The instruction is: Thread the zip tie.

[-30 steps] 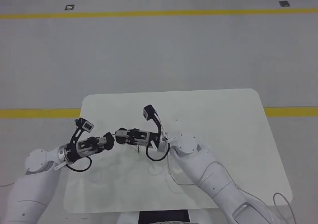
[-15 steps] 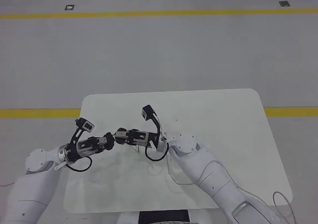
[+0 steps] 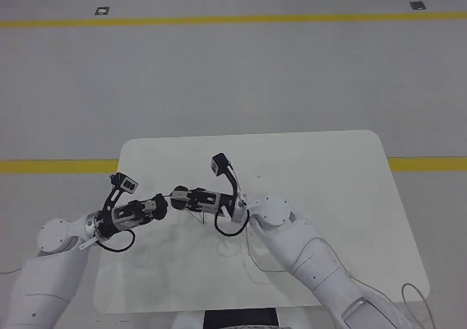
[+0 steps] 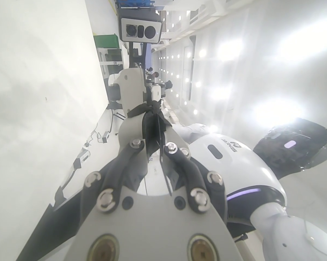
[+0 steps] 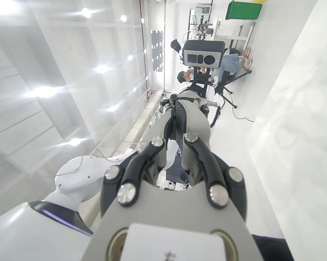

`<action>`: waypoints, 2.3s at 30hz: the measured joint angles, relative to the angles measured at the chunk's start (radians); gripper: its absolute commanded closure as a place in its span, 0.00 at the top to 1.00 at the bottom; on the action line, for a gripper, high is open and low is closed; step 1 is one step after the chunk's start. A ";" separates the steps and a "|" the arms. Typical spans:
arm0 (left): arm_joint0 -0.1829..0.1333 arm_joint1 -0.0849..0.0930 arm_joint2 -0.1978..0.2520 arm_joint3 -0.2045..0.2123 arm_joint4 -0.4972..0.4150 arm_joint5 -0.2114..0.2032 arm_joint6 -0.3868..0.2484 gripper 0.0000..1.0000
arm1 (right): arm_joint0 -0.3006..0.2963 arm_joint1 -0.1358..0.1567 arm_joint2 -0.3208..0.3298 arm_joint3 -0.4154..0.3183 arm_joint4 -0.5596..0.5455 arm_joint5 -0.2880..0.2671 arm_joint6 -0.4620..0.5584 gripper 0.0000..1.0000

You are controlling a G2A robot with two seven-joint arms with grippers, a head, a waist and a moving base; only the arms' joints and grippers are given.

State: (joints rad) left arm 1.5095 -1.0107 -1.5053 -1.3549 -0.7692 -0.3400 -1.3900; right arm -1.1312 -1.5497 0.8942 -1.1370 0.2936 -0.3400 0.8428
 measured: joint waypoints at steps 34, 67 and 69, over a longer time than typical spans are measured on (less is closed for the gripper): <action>-0.007 -0.014 -0.017 0.021 -0.016 0.000 0.000 0.06 | -0.008 0.005 -0.003 -0.015 -0.004 0.000 0.026 0.00; -0.007 -0.018 -0.013 0.021 -0.005 0.000 0.000 0.00 | -0.003 0.006 -0.013 -0.006 -0.001 0.000 0.026 0.00; -0.008 -0.018 -0.012 0.023 -0.003 0.000 0.000 0.00 | -0.002 0.006 -0.014 -0.005 0.000 0.000 0.026 0.00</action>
State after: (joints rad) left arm 1.5018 -1.0286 -1.5168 -1.3321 -0.7719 -0.3400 -1.3900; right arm -1.1330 -1.5438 0.8801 -1.1416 0.2938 -0.3400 0.8685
